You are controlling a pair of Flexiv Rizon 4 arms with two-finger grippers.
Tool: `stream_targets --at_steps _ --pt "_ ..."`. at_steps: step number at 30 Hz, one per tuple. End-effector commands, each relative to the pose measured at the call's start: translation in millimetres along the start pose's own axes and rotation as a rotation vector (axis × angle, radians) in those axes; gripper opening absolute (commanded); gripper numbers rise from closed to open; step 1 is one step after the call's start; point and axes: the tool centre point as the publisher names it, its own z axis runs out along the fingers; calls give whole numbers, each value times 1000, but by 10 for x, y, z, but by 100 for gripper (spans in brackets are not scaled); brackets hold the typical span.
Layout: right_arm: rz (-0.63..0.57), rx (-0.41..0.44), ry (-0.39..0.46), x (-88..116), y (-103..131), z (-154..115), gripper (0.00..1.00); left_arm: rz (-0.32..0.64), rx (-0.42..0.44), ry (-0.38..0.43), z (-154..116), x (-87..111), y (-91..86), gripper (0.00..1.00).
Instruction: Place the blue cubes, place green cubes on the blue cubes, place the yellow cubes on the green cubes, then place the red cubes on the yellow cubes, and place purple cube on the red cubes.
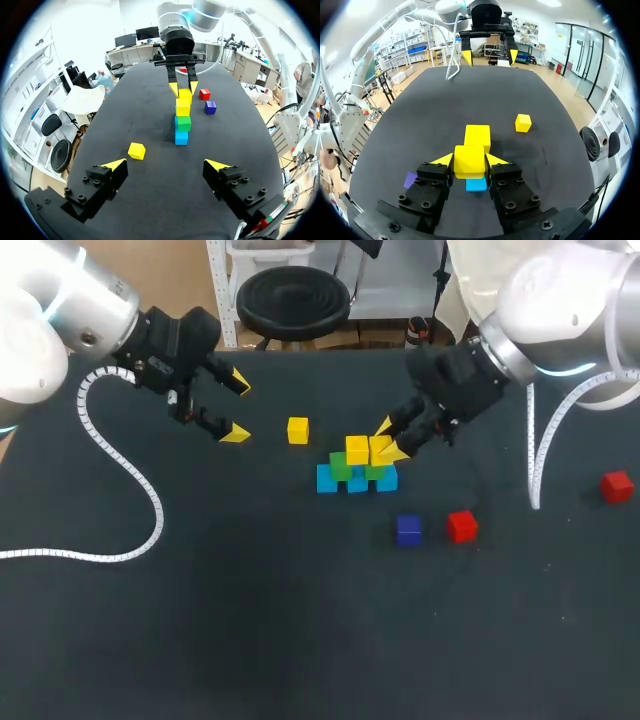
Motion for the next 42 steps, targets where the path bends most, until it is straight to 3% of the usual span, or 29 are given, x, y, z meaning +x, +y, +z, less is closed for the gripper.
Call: stream_targets --at_steps 1,42 --pt "-2 -2 -4 2 -20 8 0 1 2 0 -3 5 10 100" --pt "2 -2 -11 8 -61 32 0 1 2 0 -3 5 10 100"
